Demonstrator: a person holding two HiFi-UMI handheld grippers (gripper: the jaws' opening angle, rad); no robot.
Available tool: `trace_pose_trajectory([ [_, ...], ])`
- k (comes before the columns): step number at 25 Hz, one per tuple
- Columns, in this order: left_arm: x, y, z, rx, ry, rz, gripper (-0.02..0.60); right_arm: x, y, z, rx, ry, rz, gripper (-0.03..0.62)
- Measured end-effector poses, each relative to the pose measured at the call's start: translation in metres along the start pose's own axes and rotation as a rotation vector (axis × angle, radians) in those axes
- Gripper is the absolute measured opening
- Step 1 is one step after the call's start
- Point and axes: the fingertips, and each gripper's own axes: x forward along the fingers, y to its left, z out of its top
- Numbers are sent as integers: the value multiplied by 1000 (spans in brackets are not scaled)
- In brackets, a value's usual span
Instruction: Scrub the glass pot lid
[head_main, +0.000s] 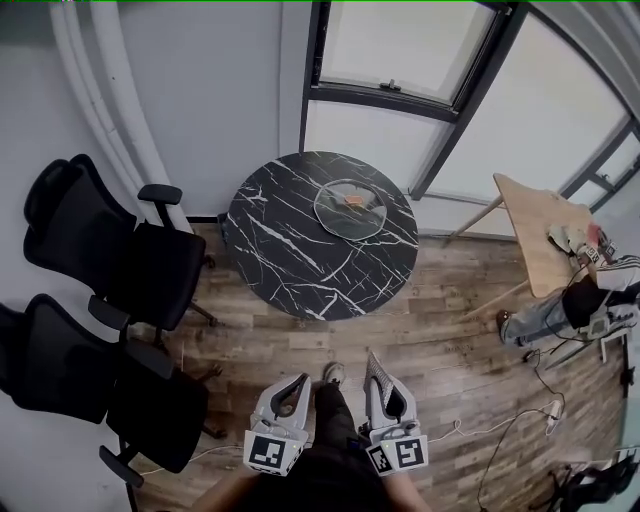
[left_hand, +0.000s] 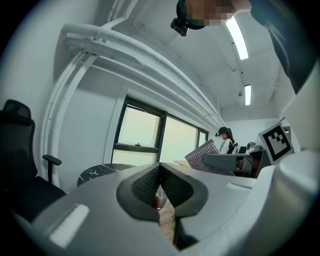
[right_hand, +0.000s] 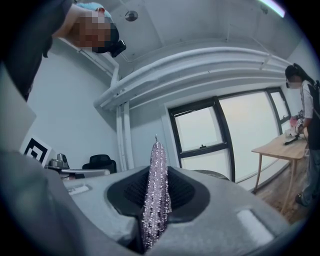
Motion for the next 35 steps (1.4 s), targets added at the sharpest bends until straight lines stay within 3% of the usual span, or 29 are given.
trace_pose_trajectory([
  [11,120,3,4,45,12,-1,3,81,-85,13,2,-19,6,78],
  [19,213,-23,5,84,54,-21,3,145,-161,27,16,-20,63,78],
  [26,248,-14,8,74,87,14,3,177,-194,32,41,-10,93,80],
  [31,270,2,14,36,67,76,3,195,-207,30,44,8,101,80],
  [35,285,14,25,16,53,77,3,211,-210,30,38,19,101,78],
])
